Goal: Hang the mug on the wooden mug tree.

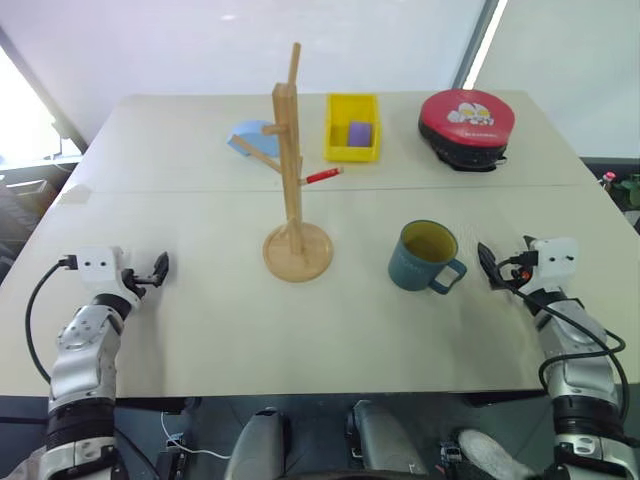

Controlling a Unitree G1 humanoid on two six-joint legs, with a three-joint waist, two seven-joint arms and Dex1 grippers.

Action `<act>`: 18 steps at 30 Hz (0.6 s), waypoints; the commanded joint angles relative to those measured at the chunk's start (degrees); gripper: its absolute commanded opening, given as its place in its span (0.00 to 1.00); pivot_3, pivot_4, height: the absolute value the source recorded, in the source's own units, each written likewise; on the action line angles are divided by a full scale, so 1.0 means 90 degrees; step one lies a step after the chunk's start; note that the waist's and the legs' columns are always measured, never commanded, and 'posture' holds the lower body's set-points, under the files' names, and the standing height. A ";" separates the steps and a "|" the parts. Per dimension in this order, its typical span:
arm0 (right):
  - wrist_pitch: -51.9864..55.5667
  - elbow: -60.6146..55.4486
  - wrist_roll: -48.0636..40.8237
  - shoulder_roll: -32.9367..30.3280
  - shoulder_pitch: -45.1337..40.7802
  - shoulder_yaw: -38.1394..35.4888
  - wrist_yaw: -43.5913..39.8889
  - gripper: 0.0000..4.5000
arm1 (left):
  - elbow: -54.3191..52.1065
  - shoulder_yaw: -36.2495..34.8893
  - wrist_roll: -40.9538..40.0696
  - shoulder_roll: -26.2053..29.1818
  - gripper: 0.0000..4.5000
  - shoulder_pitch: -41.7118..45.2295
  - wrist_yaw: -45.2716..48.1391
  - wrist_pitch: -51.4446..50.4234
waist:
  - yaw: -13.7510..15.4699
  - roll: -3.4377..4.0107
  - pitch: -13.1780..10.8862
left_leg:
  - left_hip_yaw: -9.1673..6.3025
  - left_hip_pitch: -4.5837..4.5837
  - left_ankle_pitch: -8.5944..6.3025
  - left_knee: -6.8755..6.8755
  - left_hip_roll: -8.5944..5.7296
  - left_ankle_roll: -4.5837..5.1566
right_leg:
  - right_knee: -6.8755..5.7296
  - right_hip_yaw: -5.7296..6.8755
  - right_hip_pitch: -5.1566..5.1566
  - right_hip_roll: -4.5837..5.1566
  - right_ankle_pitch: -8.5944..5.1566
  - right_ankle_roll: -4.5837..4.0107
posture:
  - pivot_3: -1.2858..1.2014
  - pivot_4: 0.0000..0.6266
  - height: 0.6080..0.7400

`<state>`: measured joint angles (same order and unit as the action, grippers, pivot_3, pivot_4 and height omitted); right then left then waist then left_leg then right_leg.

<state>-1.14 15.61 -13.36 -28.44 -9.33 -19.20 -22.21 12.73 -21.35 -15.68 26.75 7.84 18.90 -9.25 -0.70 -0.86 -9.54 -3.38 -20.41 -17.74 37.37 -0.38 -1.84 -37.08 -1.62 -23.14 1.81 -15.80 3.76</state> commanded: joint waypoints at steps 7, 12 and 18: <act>0.0035 -0.0644 -0.0052 -0.0068 0.0298 -0.0170 0.0102 0.98 | -0.0621 0.0006 -0.0227 -0.0032 1.00 0.0048 0.0140 -0.0268 | 0.0014 0.0000 0.0000 | -0.0001 -0.0001 0.0000 0.0000 0.0000 0.0000 | 0.0000 0.0000 0.0000 0.0000 0.0000 0.0000 | 0.52 0.24 1.00; 0.0234 -0.1276 -0.0135 -0.0137 0.0746 -0.0254 0.0023 0.98 | -0.0968 0.0189 -0.0369 -0.0005 1.00 0.0045 0.0616 -0.0340 | 0.0006 0.0000 0.0000 | 0.0000 -0.0001 0.0000 0.0000 0.0000 0.0000 | 0.0001 0.0000 0.0000 0.0000 0.0000 0.0000 | 0.52 0.24 1.00; 0.0586 -0.2601 -0.0576 -0.0256 0.1791 -0.0441 -0.0531 0.98 | -0.1934 0.0890 -0.0838 0.0051 1.00 -0.0314 0.1963 -0.0422 | 0.0010 0.0002 0.0001 | 0.0000 0.0001 0.0000 -0.0002 0.0001 0.0000 | 0.0003 -0.0002 0.0004 0.0001 0.0000 0.0000 | 0.52 0.24 1.00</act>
<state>3.88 -3.49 -16.85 -29.79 5.68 -21.04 -25.72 -1.18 -15.20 -21.82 26.25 5.51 32.82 -13.20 -0.62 -0.84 -9.53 -3.37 -20.41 -17.74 37.35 -0.38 -1.84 -37.04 -1.64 -23.11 1.82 -15.80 3.76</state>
